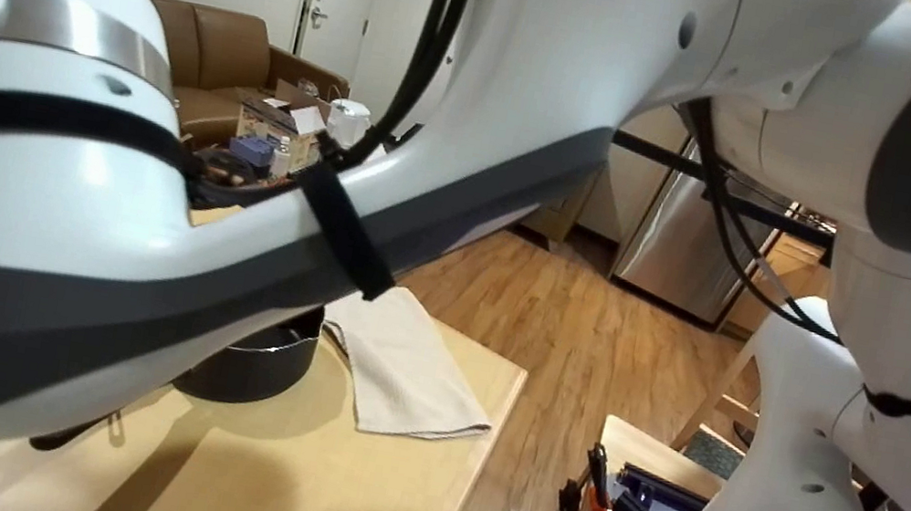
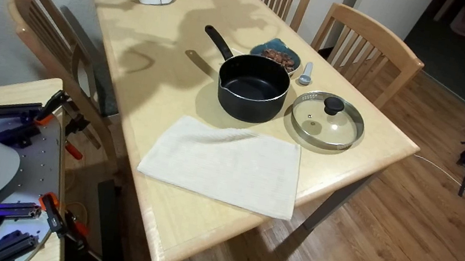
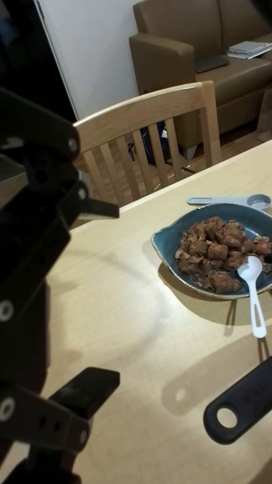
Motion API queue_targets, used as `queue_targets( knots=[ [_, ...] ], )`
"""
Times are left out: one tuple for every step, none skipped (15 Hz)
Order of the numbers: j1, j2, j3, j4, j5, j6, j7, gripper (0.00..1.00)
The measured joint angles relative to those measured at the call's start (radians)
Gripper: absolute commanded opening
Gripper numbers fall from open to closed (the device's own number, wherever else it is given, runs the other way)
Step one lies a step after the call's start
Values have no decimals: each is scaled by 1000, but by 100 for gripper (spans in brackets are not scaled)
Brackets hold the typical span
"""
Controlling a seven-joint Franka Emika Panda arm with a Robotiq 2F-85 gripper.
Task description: Move the black pot closer to the bowl
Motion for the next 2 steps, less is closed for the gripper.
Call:
queue_targets(
  knots=[
    [3,1,1,-1,0,0,4,100],
    [7,1,1,-1,0,-1,8,100]
  ],
)
